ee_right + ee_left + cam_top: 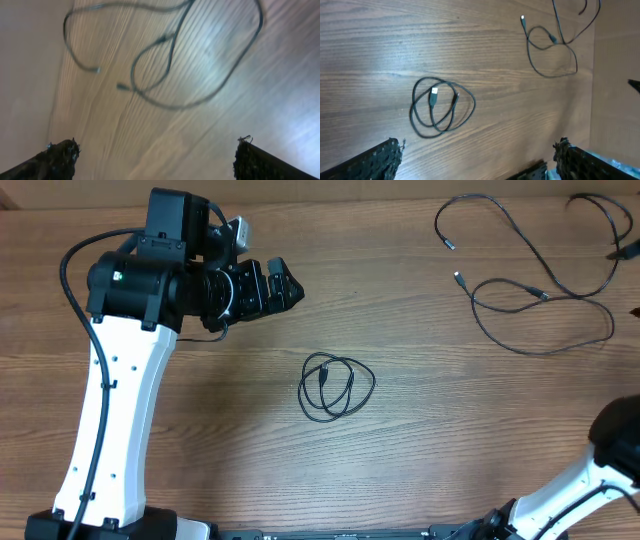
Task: Untangle cables
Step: 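Bring the right gripper back to the small remaining coil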
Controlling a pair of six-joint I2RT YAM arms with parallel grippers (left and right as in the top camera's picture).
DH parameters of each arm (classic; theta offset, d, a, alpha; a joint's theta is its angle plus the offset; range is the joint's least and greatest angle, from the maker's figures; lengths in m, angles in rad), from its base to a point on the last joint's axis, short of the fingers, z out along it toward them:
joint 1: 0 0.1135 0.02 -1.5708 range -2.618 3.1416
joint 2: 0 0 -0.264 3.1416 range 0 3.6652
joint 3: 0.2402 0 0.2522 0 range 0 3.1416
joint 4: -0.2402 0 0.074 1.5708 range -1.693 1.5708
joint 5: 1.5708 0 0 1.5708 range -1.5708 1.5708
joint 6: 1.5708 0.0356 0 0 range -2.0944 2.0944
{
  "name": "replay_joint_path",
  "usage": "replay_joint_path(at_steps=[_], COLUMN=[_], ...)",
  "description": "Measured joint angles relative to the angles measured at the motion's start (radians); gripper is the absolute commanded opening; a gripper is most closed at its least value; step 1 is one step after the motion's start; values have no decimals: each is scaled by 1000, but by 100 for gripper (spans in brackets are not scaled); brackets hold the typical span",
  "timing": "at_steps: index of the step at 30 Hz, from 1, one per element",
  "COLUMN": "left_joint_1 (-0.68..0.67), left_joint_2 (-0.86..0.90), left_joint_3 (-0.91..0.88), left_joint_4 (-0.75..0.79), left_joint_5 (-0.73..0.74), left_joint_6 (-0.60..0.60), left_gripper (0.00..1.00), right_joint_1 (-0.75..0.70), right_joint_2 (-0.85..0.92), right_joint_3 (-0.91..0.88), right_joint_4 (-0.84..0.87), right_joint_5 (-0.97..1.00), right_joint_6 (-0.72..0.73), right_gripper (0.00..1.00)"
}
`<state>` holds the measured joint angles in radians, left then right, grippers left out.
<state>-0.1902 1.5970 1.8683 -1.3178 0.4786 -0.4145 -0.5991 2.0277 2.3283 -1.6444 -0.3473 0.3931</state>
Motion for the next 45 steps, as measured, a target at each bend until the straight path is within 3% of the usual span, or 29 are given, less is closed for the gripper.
replay_joint_path(at_steps=[7,15,22,28,33,35,41,45], left_joint_1=[0,0,0,0,0,0,0,0], left_joint_2=[-146,-275,-233,-217,-206,-198,-162,-140], left_joint_3=[0,13,13,12,12,12,12,12], left_joint_4=[-106,-269,-347,-367,-370,-370,-369,-370], left_joint_5=[-97,-275,-308,-315,-319,-319,-320,-319], left_joint_6=[-3,-58,-66,-66,-66,-66,-66,-66], left_gripper=[99,99,99,100,100,100,100,96], right_joint_1=[127,474,753,924,960,959,960,960], right_joint_2=[-265,-552,-563,-524,-525,-525,-524,-526], right_joint_3=[0,-79,-377,-749,-1003,-1084,-1248,-1328], right_joint_4=[-48,-51,-5,220,449,529,735,856], right_joint_5=[12,32,43,53,61,61,31,21], right_joint_6=[-21,-35,-35,-8,34,48,132,217], right_gripper=[100,100,100,100,100,97,70,66])
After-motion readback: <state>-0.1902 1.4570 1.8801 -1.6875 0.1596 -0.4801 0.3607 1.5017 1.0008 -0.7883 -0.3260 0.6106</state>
